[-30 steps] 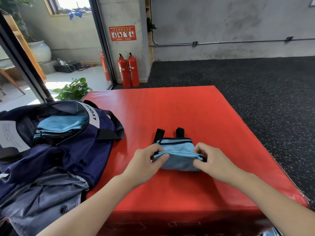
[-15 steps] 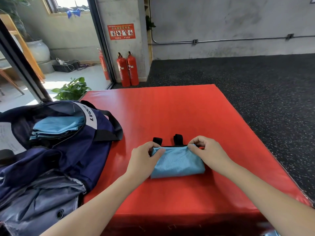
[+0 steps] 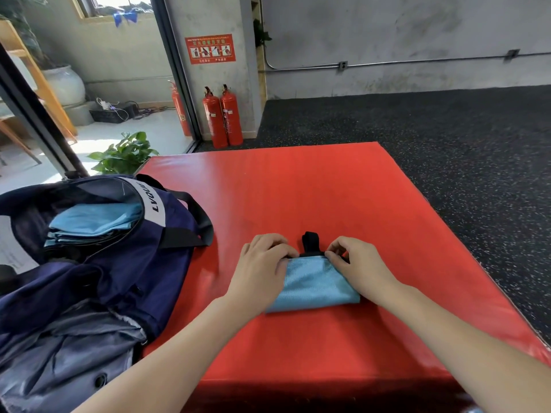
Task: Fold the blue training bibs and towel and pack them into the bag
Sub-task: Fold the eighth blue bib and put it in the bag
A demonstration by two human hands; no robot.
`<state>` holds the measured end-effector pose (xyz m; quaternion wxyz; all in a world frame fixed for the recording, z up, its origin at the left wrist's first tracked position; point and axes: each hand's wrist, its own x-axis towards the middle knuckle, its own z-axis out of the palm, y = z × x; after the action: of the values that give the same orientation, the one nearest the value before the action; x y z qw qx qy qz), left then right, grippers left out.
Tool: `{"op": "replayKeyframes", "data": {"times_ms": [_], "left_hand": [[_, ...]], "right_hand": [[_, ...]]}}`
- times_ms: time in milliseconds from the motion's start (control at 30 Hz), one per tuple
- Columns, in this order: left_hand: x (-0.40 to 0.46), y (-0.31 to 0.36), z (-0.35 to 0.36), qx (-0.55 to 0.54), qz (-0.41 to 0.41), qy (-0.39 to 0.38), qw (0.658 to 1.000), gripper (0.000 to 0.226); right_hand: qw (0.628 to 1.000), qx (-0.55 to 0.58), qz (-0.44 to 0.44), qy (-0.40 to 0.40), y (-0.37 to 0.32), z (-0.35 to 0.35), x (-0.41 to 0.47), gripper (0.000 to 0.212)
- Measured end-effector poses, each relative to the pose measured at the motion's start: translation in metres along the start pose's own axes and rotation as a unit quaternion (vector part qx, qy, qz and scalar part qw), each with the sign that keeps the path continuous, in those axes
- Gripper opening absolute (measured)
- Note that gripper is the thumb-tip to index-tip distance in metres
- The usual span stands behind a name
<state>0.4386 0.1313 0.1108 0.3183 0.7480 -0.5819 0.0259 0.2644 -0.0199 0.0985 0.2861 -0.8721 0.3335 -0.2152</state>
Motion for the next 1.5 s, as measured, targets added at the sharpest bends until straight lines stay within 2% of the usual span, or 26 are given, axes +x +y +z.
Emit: {"op": "replayKeyframes", "data": {"times_ms": [100, 233, 467, 600, 767, 867, 933, 1000, 1100, 1167, 1233, 1300, 1367, 1433, 1500], "left_hand": [[0.003, 0.01, -0.002, -0.014, 0.042, -0.077, 0.996, 0.02], [0.001, 0.009, 0.001, 0.021, -0.012, -0.15, 0.988, 0.023], [0.001, 0.014, -0.011, 0.079, -0.138, -0.124, 0.979, 0.021], [-0.004, 0.021, -0.016, 0.006, -0.156, -0.162, 0.974, 0.04], [-0.014, 0.03, -0.012, -0.073, -0.207, -0.156, 0.963, 0.02], [-0.019, 0.034, -0.011, -0.081, -0.211, -0.136, 0.965, 0.022], [-0.02, 0.034, -0.014, -0.11, -0.225, -0.14, 0.958, 0.022], [-0.02, 0.031, -0.017, -0.115, -0.236, -0.148, 0.954, 0.024], [-0.017, 0.025, -0.022, -0.025, -0.211, -0.136, 0.968, 0.031], [-0.013, 0.024, -0.027, 0.012, -0.172, -0.087, 0.981, 0.026], [-0.008, 0.02, -0.033, -0.045, -0.111, -0.046, 0.992, 0.023], [-0.004, 0.013, -0.041, -0.116, -0.073, -0.07, 0.988, 0.032], [-0.002, 0.008, -0.052, -0.176, -0.081, -0.139, 0.971, 0.035], [-0.003, 0.007, -0.061, -0.251, -0.101, -0.192, 0.943, 0.029], [-0.007, 0.006, -0.068, -0.274, -0.128, -0.209, 0.93, 0.02]], "right_hand": [[1.0, -0.005, 0.006, 0.001, 0.001, 0.001, 0.0, 0.006], [1.0, -0.01, 0.02, 0.016, 0.002, 0.0, 0.0, 0.009], [0.998, -0.021, 0.064, 0.018, -0.001, -0.004, -0.005, 0.017], [0.997, -0.008, 0.074, -0.003, -0.012, 0.0, -0.011, 0.022], [0.989, 0.03, 0.131, -0.056, -0.026, 0.003, -0.017, 0.038], [0.983, 0.052, 0.164, -0.068, -0.029, 0.004, -0.017, 0.04], [0.973, 0.104, 0.189, -0.081, -0.028, 0.004, -0.014, 0.037], [0.949, 0.205, 0.213, -0.105, -0.03, 0.003, -0.013, 0.029], [0.923, 0.285, 0.215, -0.146, -0.034, -0.001, -0.013, 0.023], [0.914, 0.309, 0.208, -0.16, -0.036, -0.004, -0.012, 0.025], [0.899, 0.345, 0.203, -0.179, -0.039, -0.008, -0.011, 0.029], [0.887, 0.366, 0.188, -0.208, -0.043, -0.013, -0.013, 0.033], [0.888, 0.361, 0.16, -0.238, -0.047, -0.019, -0.015, 0.035], [0.888, 0.349, 0.142, -0.263, -0.052, -0.023, -0.017, 0.035], [0.885, 0.342, 0.142, -0.283, -0.055, -0.024, -0.019, 0.033]]}}
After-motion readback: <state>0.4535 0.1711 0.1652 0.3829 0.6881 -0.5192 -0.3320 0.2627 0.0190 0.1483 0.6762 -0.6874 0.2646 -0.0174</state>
